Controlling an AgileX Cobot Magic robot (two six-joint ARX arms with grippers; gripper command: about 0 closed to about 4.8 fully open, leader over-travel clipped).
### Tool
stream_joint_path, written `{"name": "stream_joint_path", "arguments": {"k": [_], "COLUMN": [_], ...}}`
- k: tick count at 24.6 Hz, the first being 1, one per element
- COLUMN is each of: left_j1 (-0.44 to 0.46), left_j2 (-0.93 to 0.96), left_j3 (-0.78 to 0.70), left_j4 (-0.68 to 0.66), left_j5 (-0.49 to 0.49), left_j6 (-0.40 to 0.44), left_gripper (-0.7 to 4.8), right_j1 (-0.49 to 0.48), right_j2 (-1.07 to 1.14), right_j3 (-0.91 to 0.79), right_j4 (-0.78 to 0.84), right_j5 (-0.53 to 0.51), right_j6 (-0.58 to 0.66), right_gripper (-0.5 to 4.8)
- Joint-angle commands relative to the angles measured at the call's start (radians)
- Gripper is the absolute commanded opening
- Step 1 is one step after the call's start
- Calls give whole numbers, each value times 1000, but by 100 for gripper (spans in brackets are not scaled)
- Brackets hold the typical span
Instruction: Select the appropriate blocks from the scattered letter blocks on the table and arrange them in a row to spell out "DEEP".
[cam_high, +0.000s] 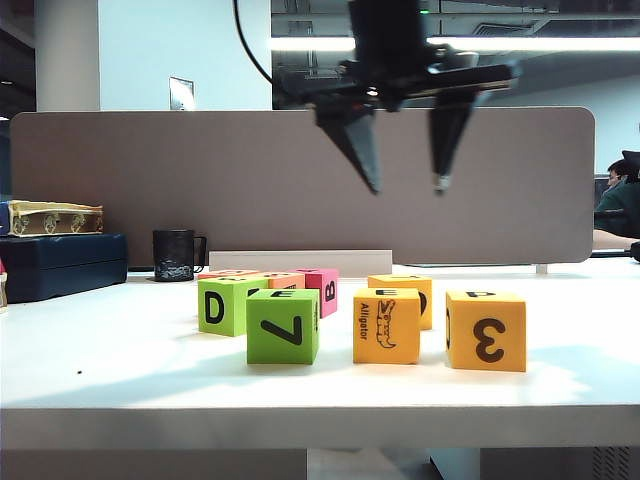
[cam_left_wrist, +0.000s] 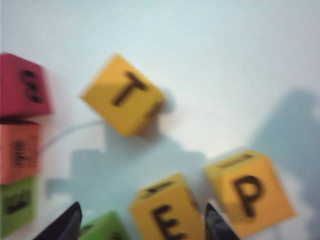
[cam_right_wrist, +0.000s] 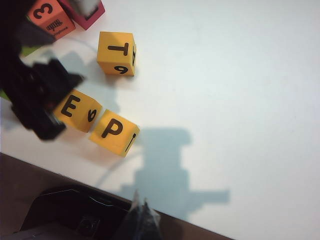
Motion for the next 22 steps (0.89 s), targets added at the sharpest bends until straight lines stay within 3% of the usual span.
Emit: {"name": "stream_joint_path", "arguments": {"k": [1,5,8,12,14,18,21,22], "left_j1": [63,180,270,394,448,522,522,521], "left_j2": [-9,-9,-9,-9,-9,7,25,35], "left_j3": [5,5,5,5,2,0,0,0], "left_j4": [-32,-60,-64,-56,-44,24,66,80], "left_j5": [-35,-35,-34,-27,21,259,264,265], "left_j6": [53,76,83,139,139,193,277,296], "left_gripper": [309,308,267,268,268,272,285,322], "right_j1": [0,0,0,2,3,55,94,108], "right_j2": [-3,-3,2,21,38,78,103,115], "right_j3": [5,5,5,5,5,5,5,5], "right_j4": [17,62,90,125,136,174,180,180], "right_j5": [0,-10,-137,-328,-414,-427,-426,-426], "right_j6": [-3,-2,-2,5,23,35,35,36], "right_gripper": [-1,-1,-1,-1,-1,-1,-1,-1]}}
